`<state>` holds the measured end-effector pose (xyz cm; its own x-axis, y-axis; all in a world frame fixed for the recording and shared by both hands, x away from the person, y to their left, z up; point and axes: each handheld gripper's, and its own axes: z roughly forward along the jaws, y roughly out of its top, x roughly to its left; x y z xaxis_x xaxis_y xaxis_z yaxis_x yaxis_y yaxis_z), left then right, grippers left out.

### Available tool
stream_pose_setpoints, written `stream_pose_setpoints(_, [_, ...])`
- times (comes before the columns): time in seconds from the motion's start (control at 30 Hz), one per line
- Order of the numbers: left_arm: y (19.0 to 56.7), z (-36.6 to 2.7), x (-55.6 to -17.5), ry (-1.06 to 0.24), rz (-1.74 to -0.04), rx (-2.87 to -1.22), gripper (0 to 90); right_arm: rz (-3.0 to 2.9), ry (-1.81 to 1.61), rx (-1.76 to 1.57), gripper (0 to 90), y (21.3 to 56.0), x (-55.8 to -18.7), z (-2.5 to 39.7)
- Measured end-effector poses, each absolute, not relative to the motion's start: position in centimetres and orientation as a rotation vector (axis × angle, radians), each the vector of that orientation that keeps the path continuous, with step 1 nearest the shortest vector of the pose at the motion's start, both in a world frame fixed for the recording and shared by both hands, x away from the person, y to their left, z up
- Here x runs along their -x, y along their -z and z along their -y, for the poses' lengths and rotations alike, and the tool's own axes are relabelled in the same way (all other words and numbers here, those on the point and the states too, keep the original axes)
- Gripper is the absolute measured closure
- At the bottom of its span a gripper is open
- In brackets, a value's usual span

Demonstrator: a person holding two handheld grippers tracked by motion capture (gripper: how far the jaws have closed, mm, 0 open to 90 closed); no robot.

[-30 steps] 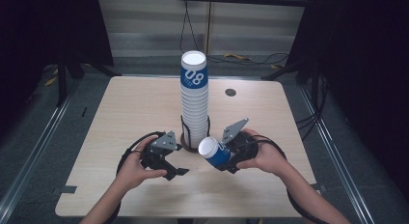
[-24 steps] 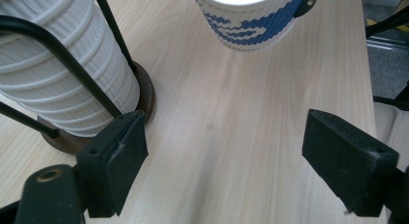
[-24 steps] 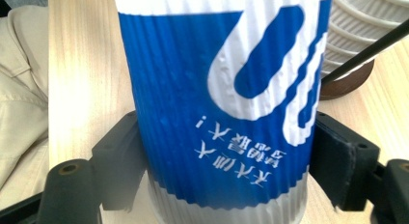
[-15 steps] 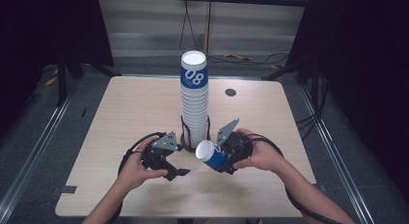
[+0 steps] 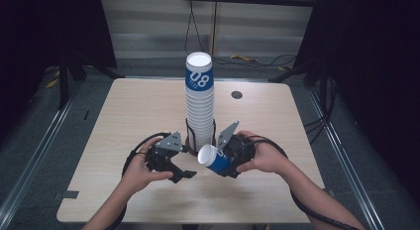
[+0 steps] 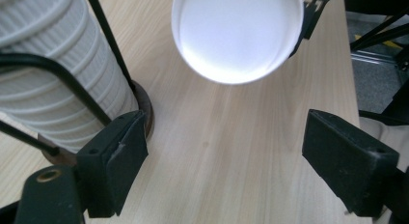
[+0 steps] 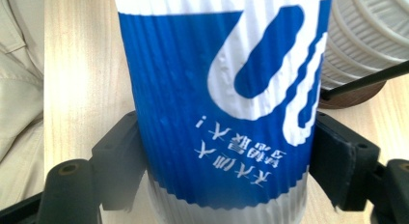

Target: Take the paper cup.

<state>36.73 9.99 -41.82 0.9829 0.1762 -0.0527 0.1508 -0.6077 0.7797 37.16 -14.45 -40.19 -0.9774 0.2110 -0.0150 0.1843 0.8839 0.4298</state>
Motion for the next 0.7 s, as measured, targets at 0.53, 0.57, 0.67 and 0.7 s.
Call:
stream_pose_setpoints(0.53, [41.5, -8.7, -37.1, -0.018, -0.2, -2.212, 15.8, -3.026, -0.643, -0.229, 21.7, 39.9, -36.8, 13.2])
stream_pose_setpoints(0.57, [41.5, -8.7, -37.1, -0.017, -0.201, -2.206, 15.8, -3.028, -0.642, -0.225, 21.7, 39.9, -36.8, 13.1])
stream_pose_setpoints(0.67, [41.3, -8.4, -37.1, -0.01, -0.189, -2.208, 15.7, -3.027, -0.649, -0.218, 21.6, 39.9, -36.8, 13.0])
stream_pose_setpoints(0.7, [41.3, -8.4, -37.2, -0.008, -0.184, -2.208, 15.7, -3.029, -0.647, -0.219, 21.6, 39.9, -36.8, 13.0])
